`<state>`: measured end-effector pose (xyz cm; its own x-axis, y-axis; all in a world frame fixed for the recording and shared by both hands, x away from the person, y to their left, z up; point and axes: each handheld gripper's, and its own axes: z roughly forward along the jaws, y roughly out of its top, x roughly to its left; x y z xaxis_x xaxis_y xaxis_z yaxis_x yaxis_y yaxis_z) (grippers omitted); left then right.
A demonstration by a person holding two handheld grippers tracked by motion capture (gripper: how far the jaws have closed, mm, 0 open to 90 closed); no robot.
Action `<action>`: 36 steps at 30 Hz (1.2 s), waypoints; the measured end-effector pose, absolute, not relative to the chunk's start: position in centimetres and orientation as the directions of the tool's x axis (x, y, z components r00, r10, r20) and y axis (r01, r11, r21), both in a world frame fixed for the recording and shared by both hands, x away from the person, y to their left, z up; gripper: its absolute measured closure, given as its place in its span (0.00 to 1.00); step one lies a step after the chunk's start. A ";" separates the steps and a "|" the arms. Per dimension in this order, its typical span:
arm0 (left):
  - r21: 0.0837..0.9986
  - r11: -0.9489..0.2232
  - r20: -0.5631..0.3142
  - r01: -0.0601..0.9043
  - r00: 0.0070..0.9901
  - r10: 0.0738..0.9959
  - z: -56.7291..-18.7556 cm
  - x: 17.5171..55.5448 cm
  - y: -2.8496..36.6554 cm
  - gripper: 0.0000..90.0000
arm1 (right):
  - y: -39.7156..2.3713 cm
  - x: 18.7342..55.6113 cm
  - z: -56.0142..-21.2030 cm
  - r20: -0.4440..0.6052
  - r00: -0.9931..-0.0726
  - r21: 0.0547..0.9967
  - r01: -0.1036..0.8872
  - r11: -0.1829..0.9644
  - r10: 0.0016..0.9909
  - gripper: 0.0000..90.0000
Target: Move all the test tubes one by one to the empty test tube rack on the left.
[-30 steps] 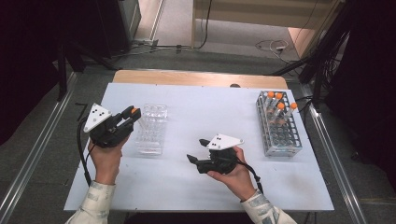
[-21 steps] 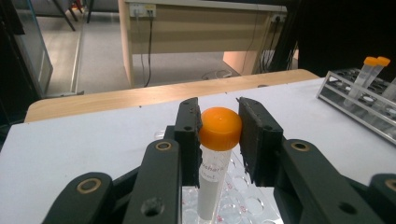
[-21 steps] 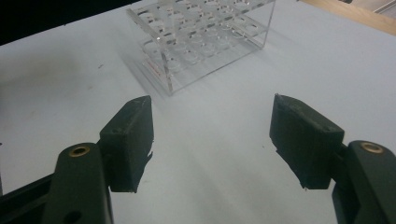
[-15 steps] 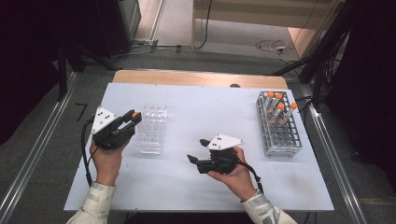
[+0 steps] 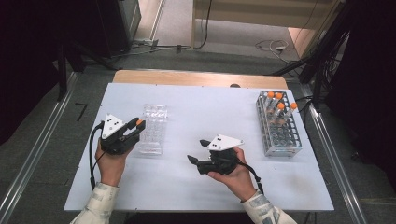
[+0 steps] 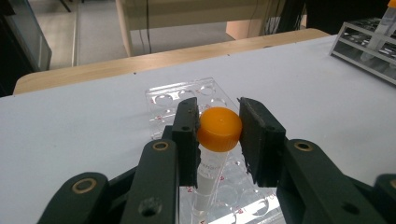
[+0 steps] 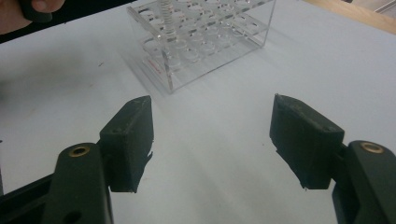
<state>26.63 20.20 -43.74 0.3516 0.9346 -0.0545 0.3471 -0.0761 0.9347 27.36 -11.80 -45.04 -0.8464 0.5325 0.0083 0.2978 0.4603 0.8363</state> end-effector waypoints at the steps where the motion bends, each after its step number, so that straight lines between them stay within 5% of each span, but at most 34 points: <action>1: 0.935 -0.076 -0.054 0.346 0.352 0.935 -43.8 26.6 20.2 0.75 | -11.8 27.3 -45.0 0.012 -0.845 0.836 0.302 0.458 0.535 0.32; 9: 0.942 -0.043 -0.082 0.333 0.352 0.932 -43.5 26.2 20.2 0.62 | -12.0 27.4 -45.0 0.008 -0.844 0.838 0.298 0.457 0.537 0.32; 13: 0.941 0.007 -0.129 0.340 0.336 0.933 -43.2 26.1 20.5 0.42 | -12.3 27.5 -45.0 0.009 -0.838 0.842 0.301 0.448 0.546 0.32; 19: 0.935 0.045 -0.167 0.351 0.324 0.931 -42.8 25.5 20.6 0.25 | -13.3 27.8 -44.7 0.011 -0.818 0.850 0.310 0.425 0.575 0.32; 36: 0.929 0.086 -0.199 0.359 0.291 0.936 -42.8 24.8 21.0 0.18 | -21.5 30.2 -42.0 0.039 -0.662 0.905 0.340 0.254 0.749 0.32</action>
<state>24.83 21.04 -42.80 0.2912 0.9356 -0.1995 0.3595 0.0862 0.9292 30.18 -21.52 -42.01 -0.6617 0.7487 0.0391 0.3404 0.2535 0.9055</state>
